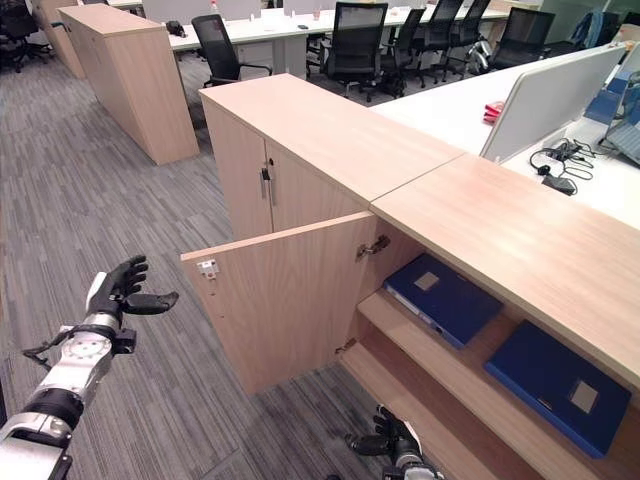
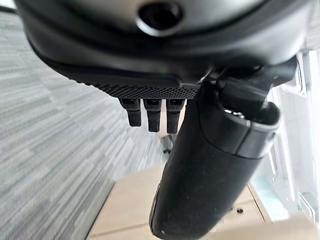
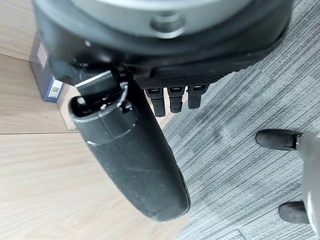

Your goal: Put the empty folder in the office cabinet

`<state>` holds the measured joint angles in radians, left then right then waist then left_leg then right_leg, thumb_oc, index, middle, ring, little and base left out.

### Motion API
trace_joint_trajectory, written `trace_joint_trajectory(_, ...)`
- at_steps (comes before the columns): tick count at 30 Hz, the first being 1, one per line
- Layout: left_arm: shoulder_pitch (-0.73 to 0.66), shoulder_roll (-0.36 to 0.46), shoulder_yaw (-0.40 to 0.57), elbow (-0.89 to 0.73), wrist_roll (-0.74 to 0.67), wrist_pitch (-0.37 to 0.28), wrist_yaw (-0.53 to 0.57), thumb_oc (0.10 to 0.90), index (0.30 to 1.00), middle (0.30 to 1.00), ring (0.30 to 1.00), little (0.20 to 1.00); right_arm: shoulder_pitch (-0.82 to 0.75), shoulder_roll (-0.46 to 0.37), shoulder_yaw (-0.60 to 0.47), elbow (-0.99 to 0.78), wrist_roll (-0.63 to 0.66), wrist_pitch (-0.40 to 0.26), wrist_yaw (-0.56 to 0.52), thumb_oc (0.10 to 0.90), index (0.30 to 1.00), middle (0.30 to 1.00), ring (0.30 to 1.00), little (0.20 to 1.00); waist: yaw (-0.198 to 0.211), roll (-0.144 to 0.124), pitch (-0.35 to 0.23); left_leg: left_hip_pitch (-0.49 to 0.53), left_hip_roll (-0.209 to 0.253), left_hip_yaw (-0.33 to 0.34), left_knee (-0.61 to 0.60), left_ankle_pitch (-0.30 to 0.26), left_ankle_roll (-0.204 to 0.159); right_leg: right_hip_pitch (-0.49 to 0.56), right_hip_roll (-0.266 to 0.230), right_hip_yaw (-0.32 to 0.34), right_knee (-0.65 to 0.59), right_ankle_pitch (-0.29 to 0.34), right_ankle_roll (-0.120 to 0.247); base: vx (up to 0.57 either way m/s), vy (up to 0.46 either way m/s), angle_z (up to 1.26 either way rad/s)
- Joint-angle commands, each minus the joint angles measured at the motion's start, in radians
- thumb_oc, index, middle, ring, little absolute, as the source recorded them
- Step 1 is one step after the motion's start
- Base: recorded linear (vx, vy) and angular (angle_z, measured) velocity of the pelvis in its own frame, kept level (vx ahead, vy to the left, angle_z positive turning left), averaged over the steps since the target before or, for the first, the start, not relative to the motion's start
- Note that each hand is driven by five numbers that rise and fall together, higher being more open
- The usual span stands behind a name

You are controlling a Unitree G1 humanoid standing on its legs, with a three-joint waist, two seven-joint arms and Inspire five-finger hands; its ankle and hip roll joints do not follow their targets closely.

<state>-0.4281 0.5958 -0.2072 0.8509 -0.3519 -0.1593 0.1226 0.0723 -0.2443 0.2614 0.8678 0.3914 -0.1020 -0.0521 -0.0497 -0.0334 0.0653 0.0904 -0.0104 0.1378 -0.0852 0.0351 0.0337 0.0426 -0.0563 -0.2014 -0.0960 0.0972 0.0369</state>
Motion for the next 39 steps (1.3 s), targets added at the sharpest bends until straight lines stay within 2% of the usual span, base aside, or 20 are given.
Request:
trace_joint_trajectory(1, -0.182, -0.027, -0.01, -0.039, -0.06, -0.102, -0.001, 0.8, 0.9, 0.9, 0.9, 0.9, -0.077, -0.033, 0.009, -0.027, -0.026, -0.05, -0.003, 0.8, 0.9, 0.9, 0.9, 0.9, 0.002, 0.009, -0.027, 0.034, 0.02, -0.047, -0.002, -0.136, -0.063, 0.073, -0.064, -0.023, 0.011, -0.122, 0.11, 0.0, 0.0, 0.0)
trace_joint_trajectory(8, -0.092, -0.129, -0.058, -0.188, -0.088, -0.107, -0.047, 0.8, 0.9, 0.9, 0.9, 0.9, -0.104, -0.022, 0.0, -0.014, -0.031, -0.042, -0.012, 0.8, 0.9, 0.9, 0.9, 0.9, 0.014, 0.003, -0.021, 0.03, 0.019, -0.055, -0.002, -0.134, -0.06, 0.076, -0.065, -0.032, 0.009, -0.124, 0.106, 0.0, 0.0, 0.01)
trace_joint_trajectory(11, -0.062, -0.14, -0.073, -0.243, -0.085, -0.109, -0.068, 0.8, 0.9, 0.9, 0.9, 0.9, -0.108, -0.021, -0.003, -0.012, -0.034, -0.039, -0.011, 0.8, 0.9, 0.9, 0.9, 0.9, 0.019, 0.003, -0.018, 0.03, 0.018, -0.058, -0.002, -0.135, -0.059, 0.078, -0.066, -0.035, 0.009, -0.125, 0.106, 0.0, 0.002, 0.02)
trace_joint_trajectory(13, 0.017, -0.164, -0.082, -0.361, -0.118, -0.106, -0.11, 0.8, 0.9, 0.9, 0.9, 0.9, -0.11, -0.019, -0.012, -0.01, -0.038, -0.034, -0.01, 0.8, 0.9, 0.9, 0.9, 0.9, 0.03, 0.002, -0.014, 0.03, 0.017, -0.064, -0.002, -0.135, -0.057, 0.081, -0.067, -0.04, 0.009, -0.124, 0.104, 0.0, 0.0, 0.0)
trace_joint_trajectory(20, 0.22, -0.192, -0.08, -0.572, -0.16, -0.083, -0.202, 0.8, 0.9, 0.9, 0.9, 0.9, -0.1, 0.001, -0.05, 0.014, -0.032, -0.021, -0.004, 0.8, 0.9, 0.9, 0.9, 0.9, 0.059, 0.003, -0.004, 0.025, 0.012, -0.072, -0.002, -0.136, -0.052, 0.083, -0.075, -0.058, 0.016, -0.12, 0.105, 0.0, 0.022, 0.04)
trace_joint_trajectory(26, 0.326, -0.157, -0.074, -0.634, -0.123, -0.072, -0.242, 0.8, 0.9, 0.9, 0.9, 0.9, -0.106, -0.007, -0.1, -0.018, -0.016, -0.025, -0.004, 0.8, 0.9, 0.9, 0.9, 0.9, 0.071, 0.012, 0.028, -0.002, 0.007, -0.069, -0.002, -0.125, -0.045, 0.039, -0.092, -0.07, 0.058, -0.114, 0.113, -0.03, 0.04, 0.0)
trace_joint_trajectory(29, 0.363, -0.128, -0.067, -0.66, -0.11, -0.072, -0.247, 0.8, 0.9, 0.9, 0.9, 0.9, -0.149, -0.016, -0.131, -0.03, 0.007, -0.032, -0.021, 0.8, 0.9, 0.9, 0.9, 0.9, 0.08, 0.029, 0.057, -0.045, 0.015, -0.027, -0.002, -0.113, -0.043, -0.021, -0.106, -0.084, 0.059, -0.07, 0.131, -0.19, -0.01, -0.23)
trace_joint_trajectory(30, 0.4, -0.079, -0.07, -0.695, -0.059, -0.078, -0.267, 0.8, 0.9, 0.9, 0.9, 0.9, -0.155, -0.023, -0.162, -0.049, 0.024, -0.046, -0.033, 0.8, 0.9, 0.9, 0.9, 0.9, 0.071, 0.048, 0.056, -0.07, 0.034, -0.006, -0.002, -0.104, -0.047, -0.047, -0.13, -0.032, 0.034, -0.033, 0.152, -0.12, -0.068, -0.83)
trace_joint_trajectory(32, 0.401, -0.079, -0.069, -0.696, -0.059, -0.077, -0.268, 0.8, 0.9, 0.9, 0.9, 0.9, -0.154, -0.023, -0.162, -0.049, 0.024, -0.046, -0.033, 0.8, 0.9, 0.9, 0.9, 0.9, 0.073, 0.048, 0.054, -0.071, 0.035, -0.003, -0.002, -0.104, -0.046, -0.051, -0.13, -0.029, 0.036, -0.033, 0.152, -0.06, -0.04, -0.66)
trace_joint_trajectory(33, 0.402, -0.065, -0.067, -0.703, -0.059, -0.073, -0.274, 0.8, 0.9, 0.9, 0.9, 0.9, -0.162, -0.024, -0.171, -0.058, 0.032, -0.047, -0.036, 0.8, 0.9, 0.9, 0.9, 0.9, 0.069, 0.054, 0.06, -0.076, 0.044, 0.003, -0.002, -0.1, -0.044, -0.066, -0.139, -0.002, 0.057, -0.036, 0.155, -0.13, -0.054, -0.35)
trace_joint_trajectory(34, 0.403, -0.045, -0.074, -0.712, -0.049, -0.07, -0.282, 0.8, 0.9, 0.9, 0.9, 0.9, -0.175, -0.024, -0.18, -0.049, 0.042, -0.048, -0.04, 0.8, 0.9, 0.9, 0.9, 0.9, 0.078, 0.06, 0.065, -0.082, 0.05, 0.028, -0.002, -0.095, -0.042, -0.063, -0.149, -0.018, 0.073, -0.049, 0.153, -0.36, -0.098, -0.49)
trace_joint_trajectory(35, 0.445, 0.009, -0.075, -0.733, -0.06, -0.062, -0.31, 0.8, 0.9, 0.9, 0.9, 0.9, -0.241, -0.037, -0.17, -0.011, 0.047, -0.048, -0.048, 0.8, 0.9, 0.9, 0.9, 0.9, 0.143, 0.077, 0.053, -0.108, 0.076, 0.135, -0.002, -0.09, -0.051, -0.014, -0.202, -0.22, 0.164, -0.119, 0.142, -0.32, -0.073, -0.66)
trace_joint_trajectory(36, 0.446, 0.01, -0.073, -0.734, -0.06, -0.062, -0.31, 0.8, 0.9, 0.9, 0.9, 0.9, -0.242, -0.036, -0.169, -0.009, 0.047, -0.048, -0.047, 0.8, 0.9, 0.9, 0.9, 0.9, 0.144, 0.075, 0.053, -0.107, 0.075, 0.137, -0.002, -0.091, -0.051, -0.017, -0.204, -0.217, 0.17, -0.123, 0.142, -0.29, -0.06, -0.95)
trace_joint_trajectory(37, 0.473, 0.026, -0.063, -0.743, -0.059, -0.06, -0.318, 0.8, 0.9, 0.9, 0.9, 0.9, -0.255, -0.034, -0.158, 0.005, 0.046, -0.044, -0.04, 0.8, 0.9, 0.9, 0.9, 0.9, 0.163, 0.072, 0.048, -0.111, 0.078, 0.172, -0.001, -0.081, -0.048, -0.009, -0.224, -0.254, 0.207, -0.12, 0.148, -0.06, -0.017, -1.24)
trace_joint_trajectory(38, 0.473, 0.026, -0.063, -0.743, -0.059, -0.06, -0.318, 0.8, 0.9, 0.9, 0.9, 0.9, -0.255, -0.034, -0.158, 0.005, 0.046, -0.044, -0.04, 0.8, 0.9, 0.9, 0.9, 0.9, 0.163, 0.072, 0.048, -0.111, 0.078, 0.172, -0.001, -0.081, -0.048, -0.009, -0.224, -0.254, 0.207, -0.12, 0.148, -0.14, -0.121, -1.48)
trace_joint_trajectory(39, 0.544, 0.051, -0.041, -0.759, -0.044, -0.061, -0.334, 0.8, 0.9, 0.9, 0.9, 0.9, -0.253, -0.031, -0.139, 0.032, 0.026, -0.035, -0.026, 0.8, 0.9, 0.9, 0.9, 0.9, 0.2, 0.065, 0.041, -0.111, 0.088, 0.228, 0.003, -0.068, -0.051, 0.032, -0.236, -0.299, 0.202, -0.126, 0.157, -0.17, -0.334, -1.81)
